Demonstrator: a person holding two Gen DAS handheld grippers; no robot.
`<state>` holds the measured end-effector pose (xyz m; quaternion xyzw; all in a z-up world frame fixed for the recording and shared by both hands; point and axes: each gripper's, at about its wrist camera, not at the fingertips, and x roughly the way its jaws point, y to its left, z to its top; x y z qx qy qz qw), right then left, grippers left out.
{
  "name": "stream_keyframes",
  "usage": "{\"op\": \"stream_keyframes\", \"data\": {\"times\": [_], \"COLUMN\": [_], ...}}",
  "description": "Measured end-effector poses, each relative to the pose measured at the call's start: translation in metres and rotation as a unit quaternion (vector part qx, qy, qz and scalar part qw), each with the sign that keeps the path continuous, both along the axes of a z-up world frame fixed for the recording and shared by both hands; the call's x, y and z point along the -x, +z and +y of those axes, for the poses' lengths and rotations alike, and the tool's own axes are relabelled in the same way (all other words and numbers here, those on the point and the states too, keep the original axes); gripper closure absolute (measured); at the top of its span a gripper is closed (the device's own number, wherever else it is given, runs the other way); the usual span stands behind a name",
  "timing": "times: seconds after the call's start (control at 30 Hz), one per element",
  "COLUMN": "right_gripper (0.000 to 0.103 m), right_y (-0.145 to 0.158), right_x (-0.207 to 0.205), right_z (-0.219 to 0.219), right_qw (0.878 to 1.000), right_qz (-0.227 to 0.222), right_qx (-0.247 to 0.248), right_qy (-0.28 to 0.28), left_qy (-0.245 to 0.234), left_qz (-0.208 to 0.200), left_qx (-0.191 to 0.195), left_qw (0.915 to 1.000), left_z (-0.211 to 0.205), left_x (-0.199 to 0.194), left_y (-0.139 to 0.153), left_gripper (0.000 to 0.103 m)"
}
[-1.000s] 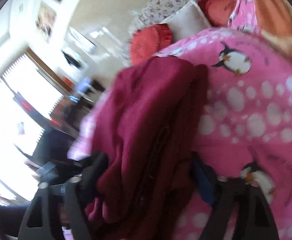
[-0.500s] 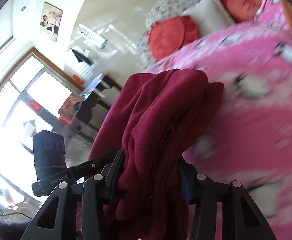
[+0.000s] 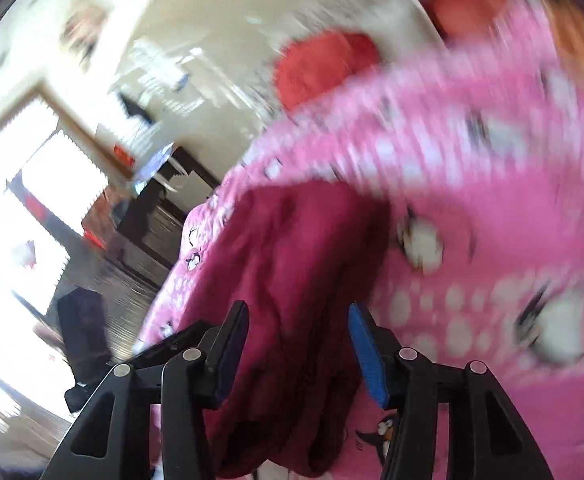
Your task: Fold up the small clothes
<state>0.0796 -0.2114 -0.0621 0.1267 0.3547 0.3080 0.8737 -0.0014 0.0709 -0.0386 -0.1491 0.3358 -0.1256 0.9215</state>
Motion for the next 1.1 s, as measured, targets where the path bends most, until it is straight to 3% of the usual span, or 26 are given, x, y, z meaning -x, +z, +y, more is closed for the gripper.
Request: {"op": "stream_keyframes", "data": {"times": [0.07, 0.13, 0.17, 0.2, 0.23, 0.27, 0.37, 0.47, 0.53, 0.6, 0.7, 0.77, 0.8, 0.87, 0.93, 1.1], "right_gripper": [0.077, 0.087, 0.087, 0.087, 0.088, 0.094, 0.094, 0.094, 0.094, 0.094, 0.091, 0.091, 0.091, 0.091, 0.091, 0.086], "right_y": [0.024, 0.026, 0.015, 0.005, -0.020, -0.040, -0.058, -0.056, -0.037, -0.006, 0.008, -0.012, -0.033, -0.041, -0.036, -0.010], "right_x": [0.022, 0.042, 0.048, 0.050, 0.042, 0.034, 0.026, 0.022, 0.025, 0.023, 0.011, -0.013, -0.024, -0.024, -0.021, 0.016], "right_z": [0.035, 0.070, 0.087, 0.092, 0.098, 0.098, 0.077, 0.072, 0.076, 0.076, 0.089, 0.100, 0.104, 0.104, 0.106, 0.097], "right_qw": [0.991, 0.973, 0.963, 0.958, 0.949, 0.945, 0.969, 0.973, 0.976, 0.981, 0.975, 0.974, 0.967, 0.970, 0.971, 0.969], "right_qz": [-0.076, -0.115, -0.111, -0.105, -0.078, -0.050, -0.029, -0.005, -0.008, -0.052, -0.081, -0.033, 0.001, -0.008, -0.004, -0.062], "right_qx": [0.093, 0.159, 0.194, 0.215, 0.271, 0.296, 0.222, 0.200, 0.184, 0.155, 0.194, 0.211, 0.239, 0.229, 0.228, 0.232], "right_qy": [0.058, 0.126, 0.153, 0.156, 0.139, 0.128, 0.109, 0.114, 0.117, 0.107, 0.072, 0.081, 0.084, 0.075, 0.067, 0.053], "left_qy": [-0.003, -0.012, -0.018, -0.029, -0.038, -0.042, -0.048, -0.063, -0.058, -0.050, -0.051, -0.045, -0.046, -0.049, -0.045, -0.012], "left_qz": [-0.032, -0.022, 0.005, 0.040, 0.077, 0.071, 0.063, 0.035, 0.012, 0.013, 0.072, 0.139, 0.177, 0.153, 0.138, 0.079], "left_qx": [0.009, 0.004, 0.006, 0.013, 0.007, 0.002, -0.019, 0.009, 0.006, 0.005, 0.012, -0.006, -0.011, -0.051, -0.062, -0.085], "left_qw": [0.9995, 0.9997, 0.9998, 0.9987, 0.9963, 0.9966, 0.9966, 0.9974, 0.9982, 0.9987, 0.9960, 0.9892, 0.9830, 0.9858, 0.9875, 0.9931], "left_z": [0.001, -0.004, -0.007, -0.010, -0.014, -0.016, -0.024, -0.020, -0.019, -0.017, -0.022, -0.030, -0.034, -0.045, -0.047, -0.034], "left_x": [0.009, 0.005, -0.004, -0.015, -0.026, -0.026, -0.025, -0.028, -0.041, -0.064, -0.115, -0.141, -0.150, -0.145, -0.134, -0.076], "left_y": [0.013, 0.008, -0.005, -0.022, -0.045, -0.051, -0.043, -0.015, 0.005, 0.012, 0.003, -0.023, -0.040, -0.038, -0.032, -0.003], "left_gripper": [0.038, 0.041, 0.051, 0.053, 0.055, 0.056, 0.055, 0.055, 0.055, 0.055, 0.052, 0.051, 0.051, 0.050, 0.050, 0.048]}}
